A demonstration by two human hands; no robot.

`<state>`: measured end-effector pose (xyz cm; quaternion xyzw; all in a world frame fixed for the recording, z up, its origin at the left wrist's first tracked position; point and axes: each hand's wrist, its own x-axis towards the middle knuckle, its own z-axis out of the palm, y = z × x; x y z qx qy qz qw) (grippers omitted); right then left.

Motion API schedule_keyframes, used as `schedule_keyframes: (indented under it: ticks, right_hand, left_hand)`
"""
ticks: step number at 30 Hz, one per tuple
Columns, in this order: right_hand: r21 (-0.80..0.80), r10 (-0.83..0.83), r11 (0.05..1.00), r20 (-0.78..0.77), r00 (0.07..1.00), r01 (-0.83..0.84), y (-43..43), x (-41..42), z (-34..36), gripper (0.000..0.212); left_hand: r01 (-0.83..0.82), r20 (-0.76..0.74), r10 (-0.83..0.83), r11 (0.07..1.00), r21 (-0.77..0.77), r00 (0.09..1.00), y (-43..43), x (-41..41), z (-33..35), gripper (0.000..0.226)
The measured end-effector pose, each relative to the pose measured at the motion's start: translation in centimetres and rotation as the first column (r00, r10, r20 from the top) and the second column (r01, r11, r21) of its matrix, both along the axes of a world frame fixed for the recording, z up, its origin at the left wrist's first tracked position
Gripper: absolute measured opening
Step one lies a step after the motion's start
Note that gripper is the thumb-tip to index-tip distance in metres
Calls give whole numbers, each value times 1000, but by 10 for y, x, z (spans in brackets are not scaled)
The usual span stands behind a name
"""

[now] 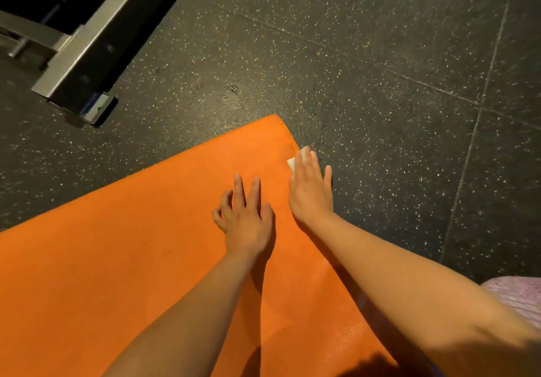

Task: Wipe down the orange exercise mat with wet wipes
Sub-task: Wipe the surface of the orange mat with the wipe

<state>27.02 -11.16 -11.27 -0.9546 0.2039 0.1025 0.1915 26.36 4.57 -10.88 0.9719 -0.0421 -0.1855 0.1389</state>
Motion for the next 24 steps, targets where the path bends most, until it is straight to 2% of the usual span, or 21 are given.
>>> schedule_keyframes:
  ticks: [2, 4, 5, 6, 9, 11, 16, 17, 21, 22, 24]
  right_hand:
    - [-1, 176, 984, 26, 984, -176, 20, -7, 1, 60]
    - [-26, 384, 923, 21, 923, -383, 27, -13, 1, 60]
    - [-36, 418, 908, 28, 908, -417, 23, -9, 0, 58]
    - [-46, 401, 916, 43, 915, -399, 15, -3, -2, 57]
    - [-33, 159, 987, 45, 986, -158, -4, 17, -2, 56]
    - [-2, 72, 997, 42, 997, -72, 5, 27, -1, 57]
    - [-19, 359, 933, 89, 929, -359, 18, 37, -5, 62]
    - [-38, 340, 940, 100, 935, -338, 10, 42, -7, 61]
    - [4, 1, 1000, 78, 997, -2, 2, 64, -4, 59]
    - [29, -6, 1000, 73, 997, 4, 10, 69, -2, 58]
    - [63, 116, 991, 82, 990, -121, 30, 76, 2, 59]
  left_hand:
    - [-15, -4, 15, 1000, -6, 1000, -1, 2, 3, 58]
    - [-28, 9, 29, 999, -34, 1000, 0, 9, 6, 53]
    - [-30, 26, 31, 999, -41, 999, 2, 16, 7, 51]
    - [-23, 44, 25, 999, -37, 999, 3, 25, 7, 51]
    - [-34, 40, 34, 999, -15, 999, -3, 48, 2, 56]
    - [-78, 18, 79, 996, -30, 997, -12, 57, -1, 58]
    - [-78, -12, 77, 995, -61, 997, -12, 58, -1, 57]
    - [-75, -16, 75, 995, -59, 997, -11, 59, 0, 57]
    - [-65, -40, 64, 997, -39, 997, -14, 61, 1, 58]
    - [-66, -49, 64, 997, -32, 997, -13, 61, 2, 59]
    - [-60, -80, 57, 998, -30, 995, -11, 64, 0, 60]
